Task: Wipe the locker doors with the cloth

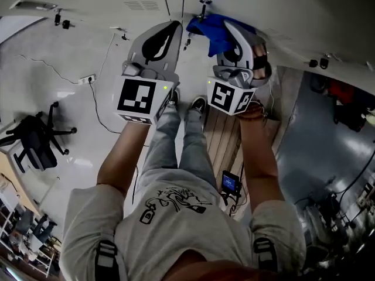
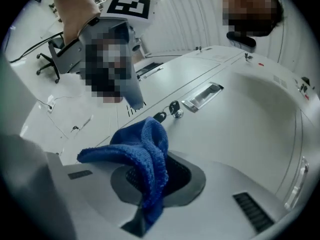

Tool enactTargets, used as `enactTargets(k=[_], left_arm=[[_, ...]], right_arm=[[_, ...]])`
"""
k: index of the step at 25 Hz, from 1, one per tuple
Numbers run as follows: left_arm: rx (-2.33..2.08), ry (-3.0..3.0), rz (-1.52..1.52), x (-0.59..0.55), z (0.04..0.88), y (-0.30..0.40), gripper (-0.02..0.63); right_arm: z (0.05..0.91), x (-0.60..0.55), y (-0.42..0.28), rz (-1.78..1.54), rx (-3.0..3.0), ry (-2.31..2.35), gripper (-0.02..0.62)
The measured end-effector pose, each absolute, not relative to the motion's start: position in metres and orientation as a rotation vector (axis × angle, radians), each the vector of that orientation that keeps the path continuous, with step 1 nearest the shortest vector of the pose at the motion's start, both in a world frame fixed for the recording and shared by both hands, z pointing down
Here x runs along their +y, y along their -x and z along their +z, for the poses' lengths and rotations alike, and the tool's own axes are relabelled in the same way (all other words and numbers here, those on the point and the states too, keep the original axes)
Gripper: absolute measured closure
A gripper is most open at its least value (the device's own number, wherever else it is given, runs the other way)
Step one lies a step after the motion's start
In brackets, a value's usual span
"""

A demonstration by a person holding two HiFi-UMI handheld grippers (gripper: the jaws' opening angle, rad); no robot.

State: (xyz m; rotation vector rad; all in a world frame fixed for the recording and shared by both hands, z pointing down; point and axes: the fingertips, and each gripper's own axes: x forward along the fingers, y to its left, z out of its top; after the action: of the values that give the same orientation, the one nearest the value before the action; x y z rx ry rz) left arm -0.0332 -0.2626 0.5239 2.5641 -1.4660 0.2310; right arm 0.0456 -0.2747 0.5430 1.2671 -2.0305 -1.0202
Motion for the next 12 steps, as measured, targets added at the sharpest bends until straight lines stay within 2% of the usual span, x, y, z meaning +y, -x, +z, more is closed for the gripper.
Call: enactTargets(k=[5,12], left_arm=[[-1.474,-2.580,0.192,-0.250,0.486,0.027,0.604],[-1.511,-2.622,0.079,-0.237,0.398,0.024,0.604]], right_arm=[[0.499,-0.270,-0.076,-0.999,-1.959,-1.304,0.566],[0.376,-0.265,-0.087,-1.155,-1.886,-1.373,0.566]])
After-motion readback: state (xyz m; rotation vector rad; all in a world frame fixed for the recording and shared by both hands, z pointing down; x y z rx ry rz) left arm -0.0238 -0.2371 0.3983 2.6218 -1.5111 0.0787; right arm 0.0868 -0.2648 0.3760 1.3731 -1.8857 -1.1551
